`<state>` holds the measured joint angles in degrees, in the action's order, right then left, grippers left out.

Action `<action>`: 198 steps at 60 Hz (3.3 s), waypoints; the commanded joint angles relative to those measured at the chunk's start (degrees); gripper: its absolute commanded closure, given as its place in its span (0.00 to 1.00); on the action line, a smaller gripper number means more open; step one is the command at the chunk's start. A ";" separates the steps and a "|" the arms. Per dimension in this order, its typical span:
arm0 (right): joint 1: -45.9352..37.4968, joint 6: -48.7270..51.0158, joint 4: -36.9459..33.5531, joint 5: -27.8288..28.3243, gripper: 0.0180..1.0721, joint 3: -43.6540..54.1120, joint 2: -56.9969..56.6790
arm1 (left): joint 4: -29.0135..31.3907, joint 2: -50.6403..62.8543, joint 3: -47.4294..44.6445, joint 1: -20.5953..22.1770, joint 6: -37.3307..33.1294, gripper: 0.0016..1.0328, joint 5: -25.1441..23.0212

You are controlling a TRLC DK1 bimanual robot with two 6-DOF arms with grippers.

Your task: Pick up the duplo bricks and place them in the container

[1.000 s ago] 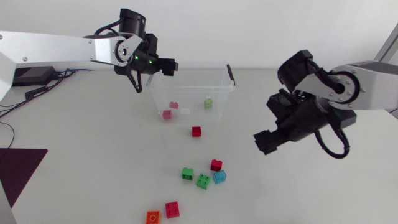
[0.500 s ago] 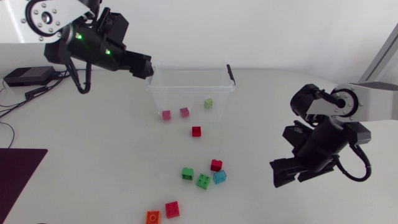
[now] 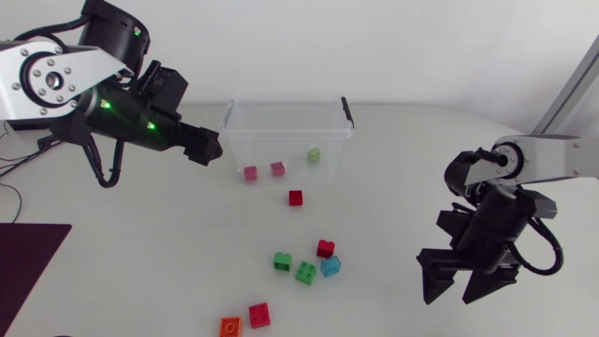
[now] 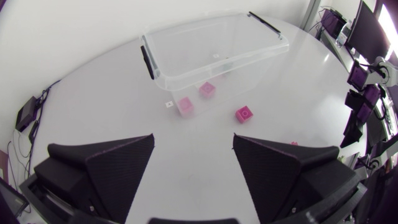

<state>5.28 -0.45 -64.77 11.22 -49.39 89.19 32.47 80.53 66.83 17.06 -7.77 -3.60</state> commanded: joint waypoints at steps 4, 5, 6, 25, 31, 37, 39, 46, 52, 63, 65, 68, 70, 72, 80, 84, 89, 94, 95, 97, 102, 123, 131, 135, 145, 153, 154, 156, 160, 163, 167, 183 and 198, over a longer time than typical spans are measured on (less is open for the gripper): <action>0.70 -0.08 -1.23 0.73 0.07 1.31 3.01 | -0.12 -1.52 -3.02 0.61 -0.49 0.14 -0.10; 0.61 0.01 -1.23 0.82 0.07 1.40 3.45 | -0.21 -1.61 -3.19 0.61 -0.49 0.14 -0.10; 0.61 -0.08 -1.14 0.73 0.07 1.40 3.71 | -0.21 -1.69 -3.28 0.69 -0.49 0.14 -0.10; 0.87 -2.98 -2.81 0.03 0.07 -0.45 12.94 | -0.21 -2.84 -4.95 1.22 -0.40 0.14 -0.10; 0.87 -3.68 -3.52 1.08 0.08 -0.36 15.05 | -0.21 -3.01 -5.22 1.40 -0.49 0.14 -0.10; 1.31 -4.21 -3.61 0.99 0.09 -0.54 16.37 | -0.21 -3.01 -5.30 1.40 -0.49 0.14 -0.10; 1.49 -4.30 -3.61 1.08 0.11 -0.62 16.81 | -0.21 -3.01 -5.30 1.49 -0.40 0.14 -0.10; 1.49 -4.47 -3.61 1.17 0.17 -0.62 18.39 | -0.21 -3.28 -5.22 1.84 -0.40 0.14 0.08; 1.66 -4.56 -3.52 1.26 0.28 -0.54 18.74 | -0.12 -3.28 -4.95 2.10 -0.32 0.14 0.26; 1.84 -5.09 -2.73 1.43 0.45 0.87 18.74 | -0.12 -2.75 -4.78 2.54 -0.14 0.14 0.34; 1.93 -5.26 -2.55 1.43 0.45 1.05 18.74 | -0.12 -2.75 -4.86 2.54 -0.14 0.14 0.34; 1.93 -5.70 -1.94 1.34 0.45 1.31 18.74 | -0.12 -2.75 -4.95 2.63 -0.05 0.14 0.34; 1.84 -5.79 -1.76 1.52 0.45 1.49 18.74 | -0.12 -2.75 -4.95 2.63 -0.05 0.14 0.34; 1.84 -5.79 -1.76 1.70 0.45 1.49 18.65 | -0.12 -2.75 -4.86 2.63 0.04 0.14 0.34; 2.19 -6.41 -1.94 1.70 0.45 0.96 19.18 | -0.12 -2.75 -4.78 2.54 0.04 0.14 0.34; 2.37 -6.58 -2.55 1.52 0.45 0.25 20.50 | -0.12 -2.75 -4.69 2.63 0.21 0.14 0.43; 2.46 -6.58 -2.90 1.43 0.45 -0.10 22.79 | -0.12 -2.57 -4.60 2.80 0.48 0.14 0.34; 2.90 -6.58 -2.99 1.43 0.45 -0.27 23.49 | -0.04 -2.31 -4.60 3.07 0.65 0.14 0.52; 2.90 -6.67 -3.17 1.43 0.45 -0.36 23.49 | -0.04 -2.31 -4.60 3.16 0.65 0.14 0.52; 2.90 -6.76 -3.34 1.43 0.45 -0.10 23.49 | -0.04 -2.31 -4.60 3.33 0.74 0.14 0.52; 2.98 -6.58 -2.73 1.43 0.59 0.34 23.49 | -0.04 -2.31 -4.60 3.59 1.00 0.14 0.61; 6.15 -5.53 -1.23 -0.15 0.81 0.61 22.26 | 0.31 -3.10 -5.57 3.95 1.27 0.14 1.40; 5.00 -4.91 -1.06 -1.82 0.81 -1.15 22.70 | 0.31 -3.36 -6.18 3.86 1.27 0.14 1.40; 3.33 -4.91 -0.79 -1.56 0.81 -1.50 22.61 | 0.31 -3.45 -6.27 3.86 1.27 0.14 1.49; 1.23 -4.21 -2.02 -4.10 0.51 -2.21 20.15 | 0.31 -3.36 -6.10 3.95 1.18 0.14 1.49; 1.23 -2.89 -5.72 -7.62 0.12 -2.12 20.15 | 0.31 -3.19 -5.83 4.30 1.27 0.14 1.57; 1.23 -2.80 -5.98 -7.88 0.11 -2.03 20.15 | 0.31 -3.19 -5.83 4.30 1.27 0.14 1.57; 1.14 -2.45 -6.33 -8.50 0.10 -1.85 20.32 | 0.23 -3.10 -5.92 4.30 1.27 0.14 1.57; -0.27 -1.92 -7.12 -9.47 0.10 -0.71 20.41 | 0.23 -3.01 -6.18 4.39 1.18 0.14 1.57; -2.11 -1.31 -8.18 -9.47 0.11 -0.45 20.68 | 0.23 -2.84 -6.18 4.39 1.09 0.14 1.66; -4.58 -0.34 -9.93 -9.55 0.12 -0.18 20.76 | 0.23 -2.84 -5.92 4.30 1.00 0.14 1.75; -9.94 5.11 -8.88 -10.70 0.20 6.85 23.14 | 0.23 -1.87 -5.04 5.35 1.09 0.14 1.84; -4.40 5.72 -5.89 -5.86 0.47 7.11 24.19 | 0.93 -2.84 -5.48 6.23 1.27 0.14 2.98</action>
<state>0.38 4.58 -72.01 4.73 -43.00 111.81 32.64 78.26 62.43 23.00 -7.53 -1.10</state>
